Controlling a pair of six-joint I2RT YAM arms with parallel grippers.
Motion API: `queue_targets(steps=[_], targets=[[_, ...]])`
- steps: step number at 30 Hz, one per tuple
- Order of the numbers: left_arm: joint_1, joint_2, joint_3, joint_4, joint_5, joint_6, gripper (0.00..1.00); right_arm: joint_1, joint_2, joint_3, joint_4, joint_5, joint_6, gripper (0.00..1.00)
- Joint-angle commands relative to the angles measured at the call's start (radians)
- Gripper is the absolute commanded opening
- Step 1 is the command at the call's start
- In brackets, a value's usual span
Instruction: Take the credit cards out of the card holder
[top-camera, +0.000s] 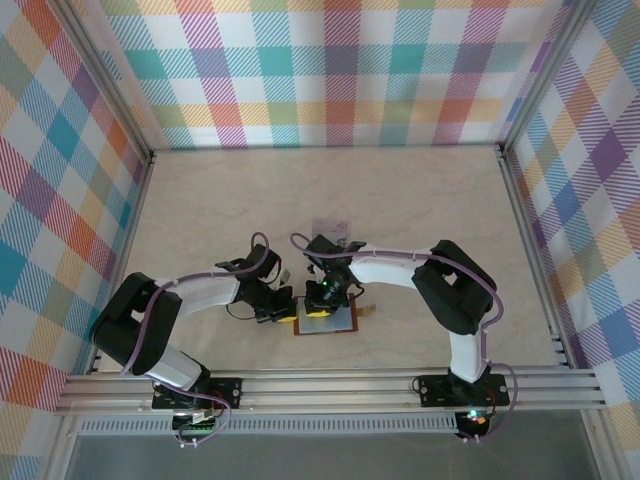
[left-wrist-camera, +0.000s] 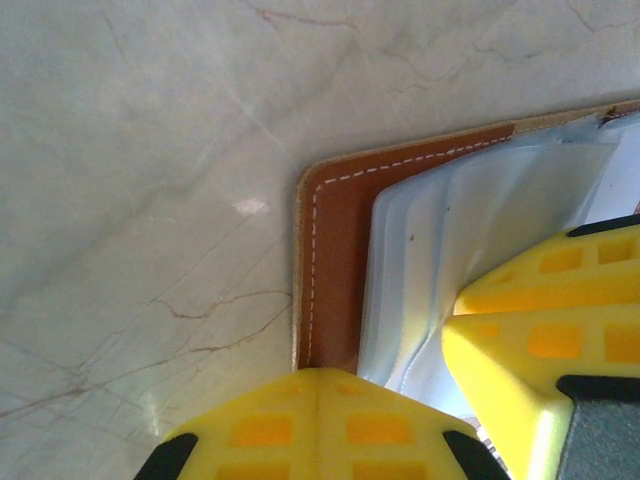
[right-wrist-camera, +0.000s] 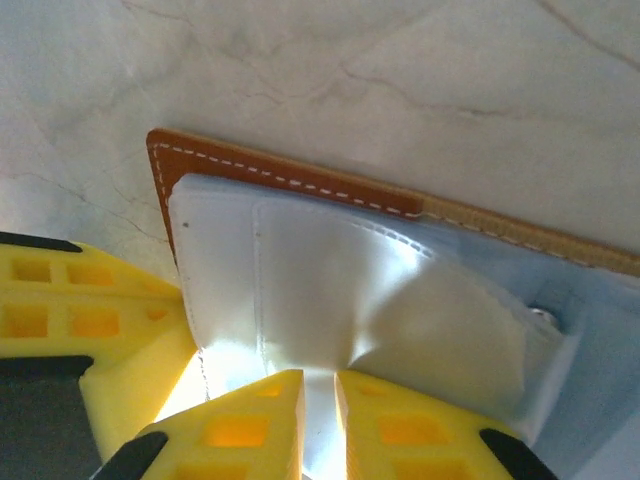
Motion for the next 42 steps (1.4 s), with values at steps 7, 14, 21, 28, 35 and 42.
queue_targets(steps=[7, 14, 21, 28, 35, 42], targets=[[-0.008, -0.096, 0.11, -0.188, -0.243, 0.043, 0.08, -0.027, -0.161, 0.003, -0.021, 0.046, -0.083, 0.27], [0.042, -0.181, 0.157, -0.201, -0.475, 0.106, 0.22, -0.145, -0.316, -0.039, -0.164, 0.266, -0.257, 0.32], [0.141, -0.196, 0.152, -0.129, -0.726, 0.167, 0.56, -0.349, -0.457, -0.142, -0.18, 0.457, -0.395, 0.53], [0.248, -0.15, 0.163, -0.054, -0.872, 0.247, 1.0, -0.537, -0.477, -0.264, 0.0, 0.553, -0.513, 0.86], [0.342, -0.065, 0.181, 0.071, -1.063, 0.307, 1.0, -0.634, -0.368, -0.283, 0.174, 0.71, -0.58, 1.0], [0.473, -0.03, 0.082, 0.41, -0.939, 0.356, 0.99, -0.663, -0.383, -0.469, 0.659, 0.871, -0.733, 1.0]])
